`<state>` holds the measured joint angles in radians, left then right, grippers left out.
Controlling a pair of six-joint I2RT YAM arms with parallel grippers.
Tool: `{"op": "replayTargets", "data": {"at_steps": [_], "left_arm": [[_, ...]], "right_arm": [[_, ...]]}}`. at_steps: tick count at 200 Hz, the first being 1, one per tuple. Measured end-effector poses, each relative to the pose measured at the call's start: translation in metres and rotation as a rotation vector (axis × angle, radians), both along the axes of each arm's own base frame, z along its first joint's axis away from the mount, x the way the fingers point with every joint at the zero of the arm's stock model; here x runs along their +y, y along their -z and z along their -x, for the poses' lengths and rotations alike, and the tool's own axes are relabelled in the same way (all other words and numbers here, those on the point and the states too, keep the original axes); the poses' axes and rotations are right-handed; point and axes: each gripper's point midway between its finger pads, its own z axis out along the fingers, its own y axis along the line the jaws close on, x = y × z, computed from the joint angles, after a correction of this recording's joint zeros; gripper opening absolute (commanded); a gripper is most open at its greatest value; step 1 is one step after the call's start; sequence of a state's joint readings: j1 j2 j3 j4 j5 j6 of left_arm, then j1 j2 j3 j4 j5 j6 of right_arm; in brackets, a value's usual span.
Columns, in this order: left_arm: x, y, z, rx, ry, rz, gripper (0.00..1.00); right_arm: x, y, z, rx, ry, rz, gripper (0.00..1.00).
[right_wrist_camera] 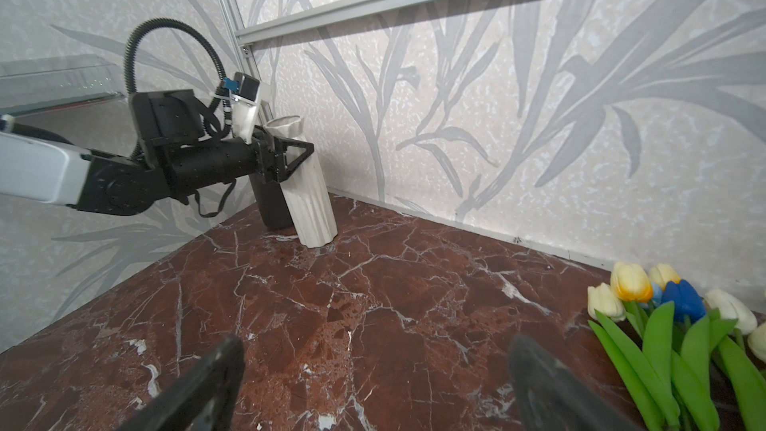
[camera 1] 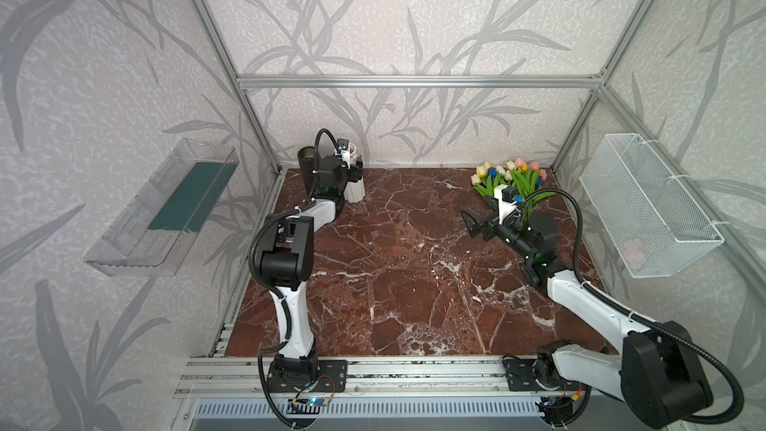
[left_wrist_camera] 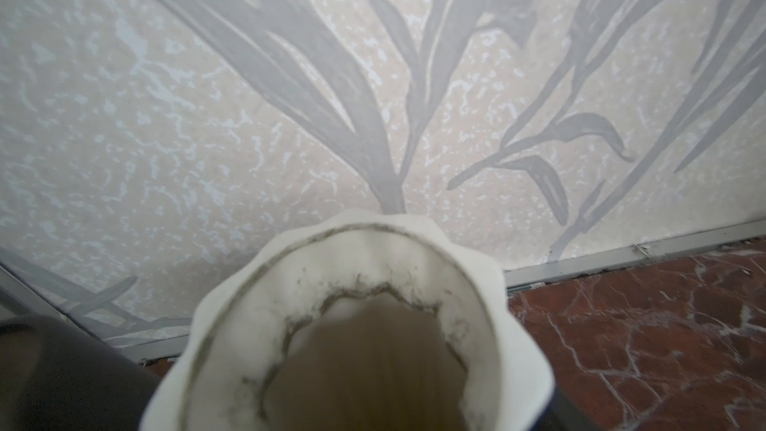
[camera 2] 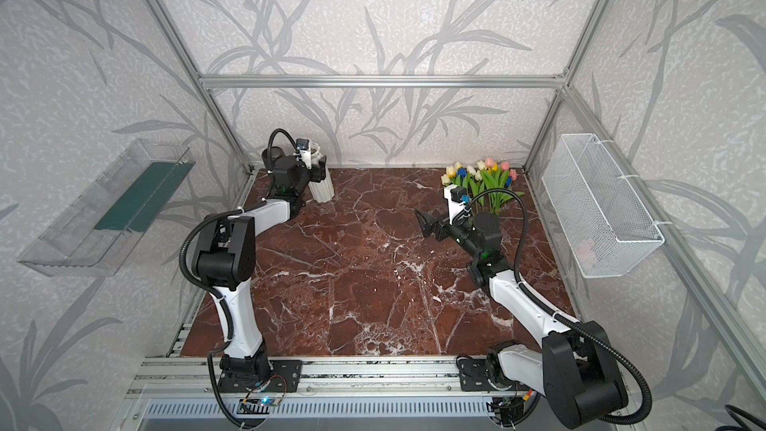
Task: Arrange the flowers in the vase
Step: 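Grasp the white vase with the left gripper while the right gripper reaches toward the tulips, then slide the white vase toward the table center with the left gripper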
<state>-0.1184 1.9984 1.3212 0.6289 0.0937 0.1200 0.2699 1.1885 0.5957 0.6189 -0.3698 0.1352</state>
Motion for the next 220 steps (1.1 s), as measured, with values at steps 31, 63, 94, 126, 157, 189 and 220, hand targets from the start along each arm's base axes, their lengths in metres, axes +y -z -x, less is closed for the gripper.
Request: {"op": "replayTargets", "data": {"at_steps": [31, 63, 94, 126, 157, 189, 220], "left_arm": [[-0.067, -0.001, 0.044, 0.039, 0.146, -0.001, 0.07], [-0.161, -0.001, 0.100, 0.062, 0.365, -0.006, 0.06], [-0.222, 0.001, 0.144, 0.070, 0.534, -0.013, 0.06], [-0.228, 0.001, 0.149, 0.062, 0.549, -0.023, 0.06], [-0.228, 0.002, 0.149, 0.051, 0.549, -0.027, 0.23], [-0.227, 0.002, 0.153, 0.015, 0.547, -0.026, 0.66], [-0.222, 0.002, 0.159, -0.027, 0.538, -0.028, 0.99]], "right_arm": [[-0.015, 0.000, -0.011, 0.042, 0.072, 0.008, 1.00], [-0.040, -0.009, -0.024, 0.071, 0.157, -0.017, 0.99], [-0.051, -0.005, -0.029, 0.109, 0.202, -0.015, 0.98], [-0.053, 0.004, -0.028, 0.145, 0.213, -0.004, 0.98], [-0.053, 0.004, -0.027, 0.153, 0.214, -0.007, 0.98], [-0.053, -0.003, -0.024, 0.135, 0.213, -0.013, 0.98], [-0.052, -0.007, -0.022, 0.126, 0.205, -0.016, 0.98]]}}
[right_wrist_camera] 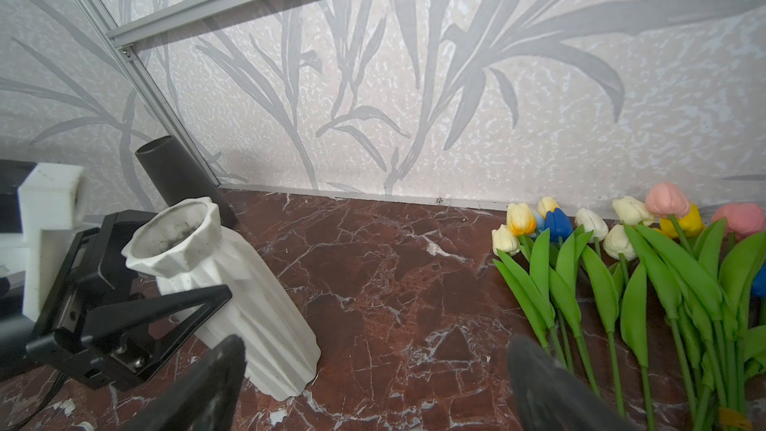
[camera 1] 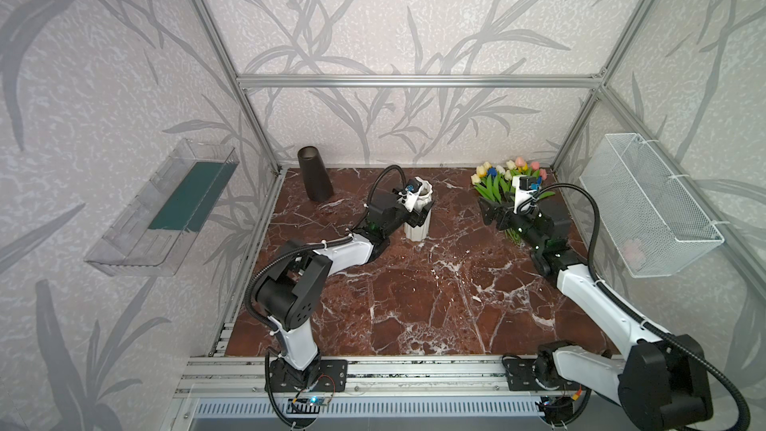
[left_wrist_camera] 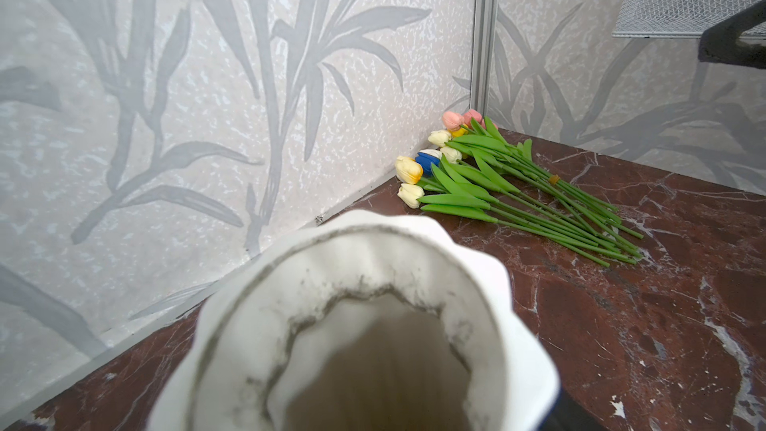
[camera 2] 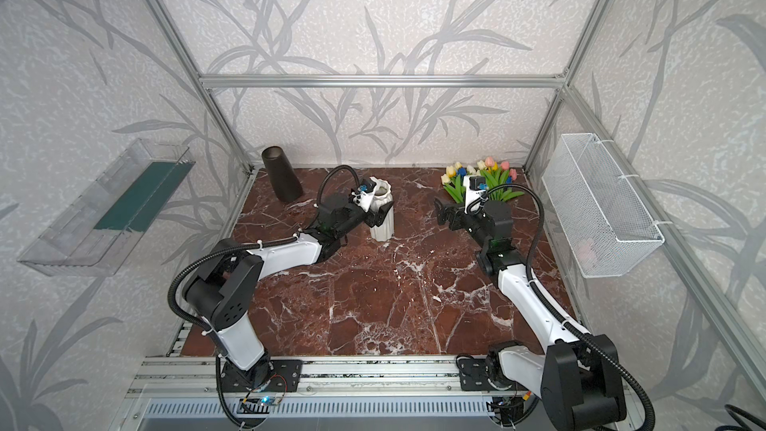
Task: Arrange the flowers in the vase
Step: 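Slide the white vase toward the table center with the left gripper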
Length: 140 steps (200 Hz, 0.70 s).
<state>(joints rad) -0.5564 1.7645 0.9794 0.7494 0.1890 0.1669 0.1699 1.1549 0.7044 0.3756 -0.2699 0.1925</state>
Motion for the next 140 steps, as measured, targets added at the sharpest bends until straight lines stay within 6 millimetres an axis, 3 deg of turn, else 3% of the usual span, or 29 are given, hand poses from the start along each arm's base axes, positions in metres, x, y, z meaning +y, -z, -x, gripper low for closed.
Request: {"op": "replayTargets", "data": {"at_steps": [55, 109, 123, 140], "left_arm": [[0.008, -0.032, 0.012, -0.068, -0.002, 0.034, 1.00], [0.017, -0.101, 0.055, -0.183, 0.090, 0.115, 0.99], [0.023, -0.123, 0.072, -0.218, 0.108, 0.146, 0.99], [0.037, -0.140, 0.094, -0.248, 0.108, 0.182, 0.98]], "right_arm": [[0.003, 0.007, 0.002, 0.037, -0.030, 0.020, 0.99], [-0.003, -0.009, -0.009, 0.052, -0.026, 0.051, 0.98], [-0.010, -0.006, -0.017, 0.088, 0.002, 0.063, 0.90], [-0.026, 0.005, -0.039, 0.167, 0.046, 0.087, 0.67]]}}
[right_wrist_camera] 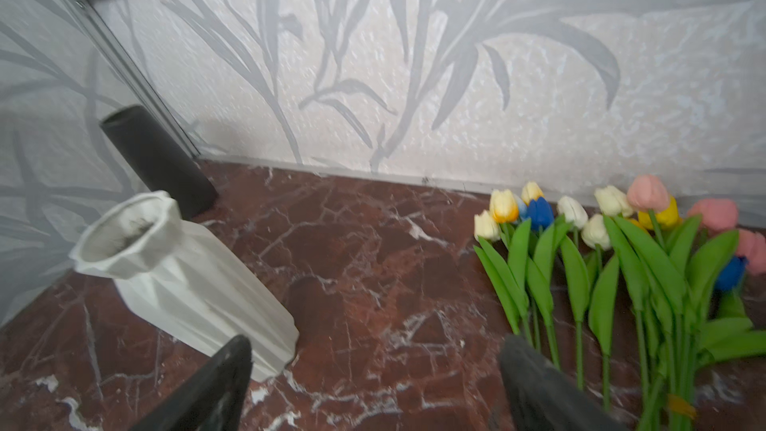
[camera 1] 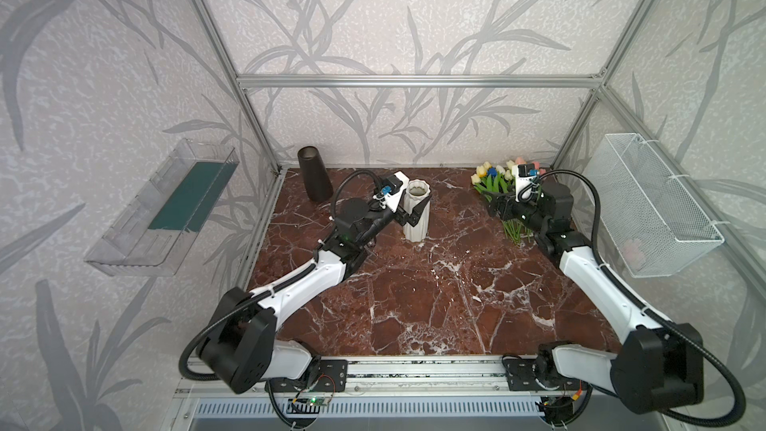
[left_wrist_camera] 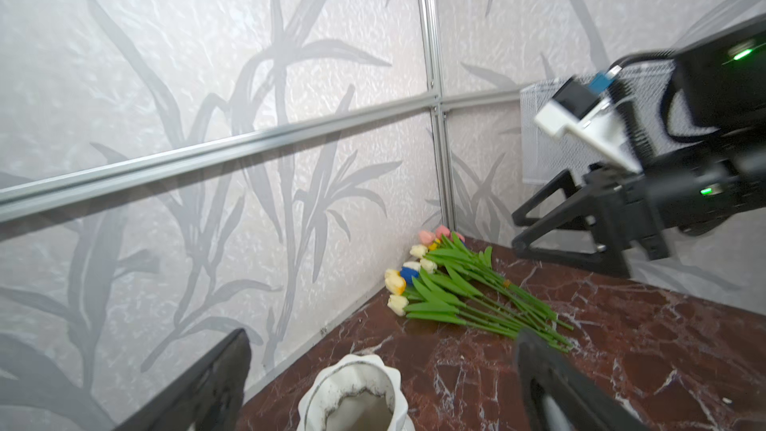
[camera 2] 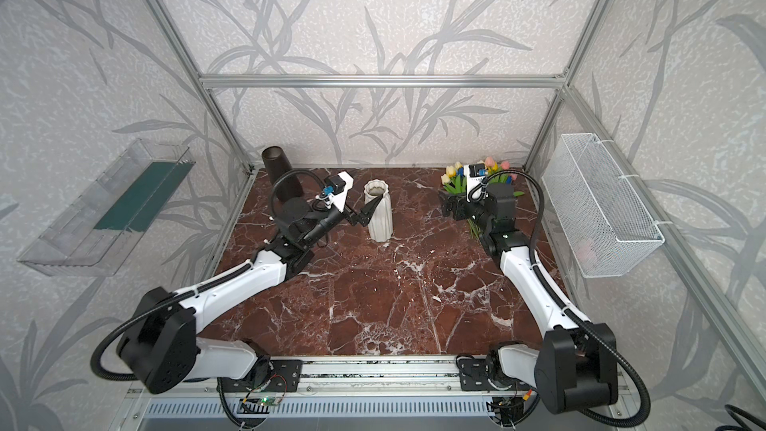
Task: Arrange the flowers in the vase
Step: 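Slide the white vase toward the table center with the left gripper, then release the vase with the left gripper while the right gripper grasps a yellow tulip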
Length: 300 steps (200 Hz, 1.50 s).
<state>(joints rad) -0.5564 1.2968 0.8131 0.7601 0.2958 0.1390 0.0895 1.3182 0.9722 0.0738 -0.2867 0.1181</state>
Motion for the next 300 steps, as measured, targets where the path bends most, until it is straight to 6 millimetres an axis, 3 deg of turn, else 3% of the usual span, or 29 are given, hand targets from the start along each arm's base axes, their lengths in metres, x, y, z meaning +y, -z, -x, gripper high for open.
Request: {"op": "replayTargets", "data": {"at_steps": [22, 55, 81, 120, 150, 187, 224, 265, 300], "left_arm": [[0.019, 0.008, 0.026, 0.007, -0.009, 0.020, 0.98], [0.033, 0.078, 0.042, 0.161, -0.030, -0.042, 0.98], [0.040, 0.127, 0.044, 0.278, -0.061, -0.099, 0.98], [0.044, 0.160, 0.042, 0.332, -0.088, -0.134, 0.98], [0.040, 0.172, 0.038, 0.350, -0.081, -0.140, 0.98], [0.035, 0.171, 0.037, 0.341, -0.056, -0.115, 0.98], [0.035, 0.170, 0.037, 0.338, -0.056, -0.113, 0.98], [0.036, 0.170, 0.037, 0.334, -0.064, -0.114, 0.99], [0.040, 0.172, 0.037, 0.336, -0.081, -0.115, 0.99]], "right_arm": [[-0.019, 0.028, -0.040, 0.158, 0.051, 0.070, 0.43], [-0.034, 0.086, -0.090, 0.401, 0.060, 0.146, 0.33], [-0.034, 0.134, -0.106, 0.576, 0.031, 0.171, 0.21], [-0.039, 0.187, -0.100, 0.771, 0.022, 0.214, 0.23], [-0.046, 0.201, -0.094, 0.837, 0.036, 0.258, 0.25], [-0.051, 0.207, -0.093, 0.866, 0.039, 0.286, 0.27], [-0.055, 0.229, -0.088, 0.917, 0.042, 0.296, 0.25], [-0.056, 0.239, -0.087, 0.937, 0.039, 0.300, 0.11], [-0.049, 0.236, -0.088, 0.923, 0.009, 0.310, 0.10]]}}
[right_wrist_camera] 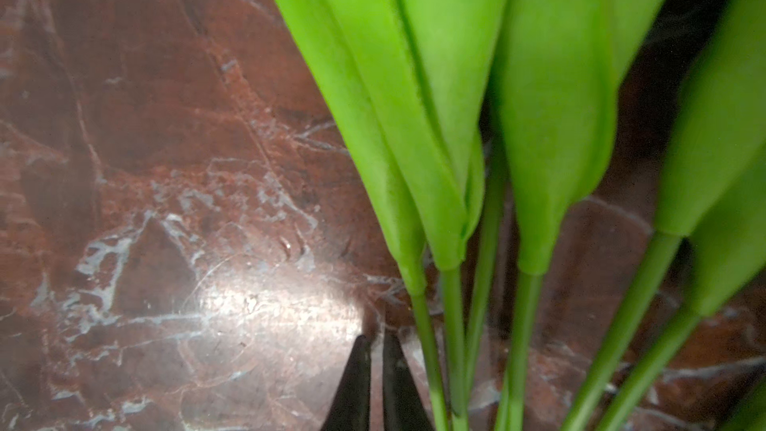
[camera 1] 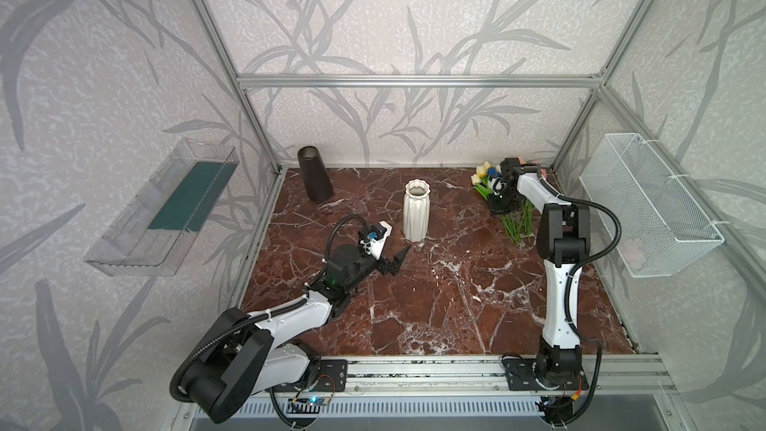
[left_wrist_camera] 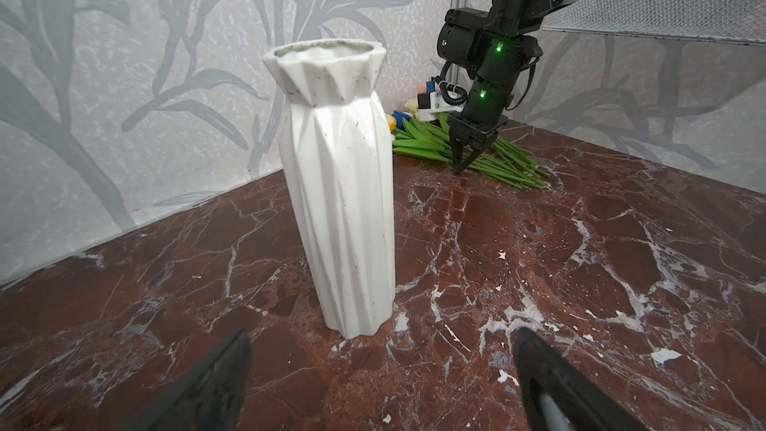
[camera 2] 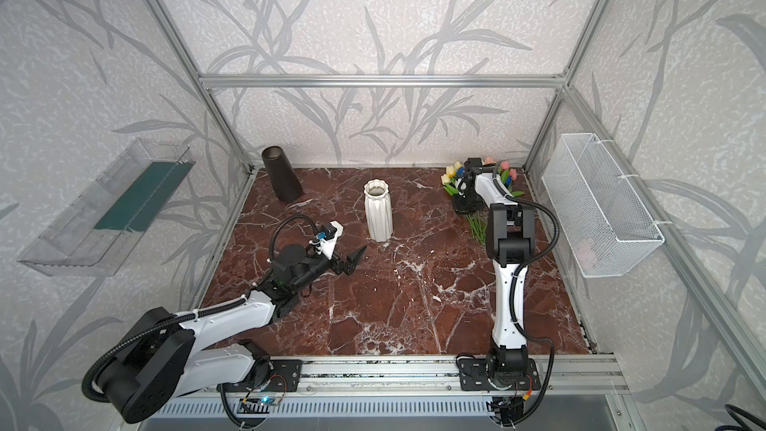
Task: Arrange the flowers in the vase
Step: 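Release the vase with the left gripper while the right gripper grasps a yellow tulip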
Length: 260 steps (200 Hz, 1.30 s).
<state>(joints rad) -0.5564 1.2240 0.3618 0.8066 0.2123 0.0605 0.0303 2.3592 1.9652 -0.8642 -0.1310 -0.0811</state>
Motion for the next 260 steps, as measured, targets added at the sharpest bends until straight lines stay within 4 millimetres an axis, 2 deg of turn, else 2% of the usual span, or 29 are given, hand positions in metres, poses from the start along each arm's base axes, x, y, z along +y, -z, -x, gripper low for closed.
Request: {"op": "replayTargets", "data": {"at_steps": [18, 46, 83, 106, 125, 155, 169, 260], "left_arm": [[0.000, 0.000, 0.000, -0.001, -0.002, 0.000, 0.99], [0.000, 0.000, 0.000, -0.001, -0.003, 0.000, 0.99], [0.001, 0.000, -0.001, -0.006, -0.005, -0.009, 0.99], [0.002, 0.003, -0.001, -0.002, -0.008, -0.019, 0.99], [0.002, 0.005, 0.000, 0.006, -0.009, -0.027, 0.99], [0.003, 0.005, 0.000, 0.009, -0.015, -0.030, 0.99], [0.004, 0.006, 0.000, 0.010, -0.016, -0.031, 0.99], [0.004, 0.002, 0.000, 0.012, -0.017, -0.033, 0.99]], "right_arm": [[0.003, -0.003, 0.005, -0.010, -0.006, 0.000, 0.24], [0.001, -0.019, 0.008, -0.053, 0.009, 0.021, 0.27], [-0.012, -0.038, -0.013, -0.124, 0.050, 0.050, 0.30], [-0.016, -0.044, -0.032, -0.152, 0.060, 0.061, 0.28], [-0.018, -0.038, -0.042, -0.155, 0.065, 0.064, 0.24], [-0.018, -0.012, -0.040, -0.095, 0.062, 0.062, 0.22], [-0.016, -0.002, -0.036, -0.068, 0.058, 0.053, 0.18], [-0.011, -0.007, -0.033, -0.056, 0.048, 0.026, 0.08]]}}
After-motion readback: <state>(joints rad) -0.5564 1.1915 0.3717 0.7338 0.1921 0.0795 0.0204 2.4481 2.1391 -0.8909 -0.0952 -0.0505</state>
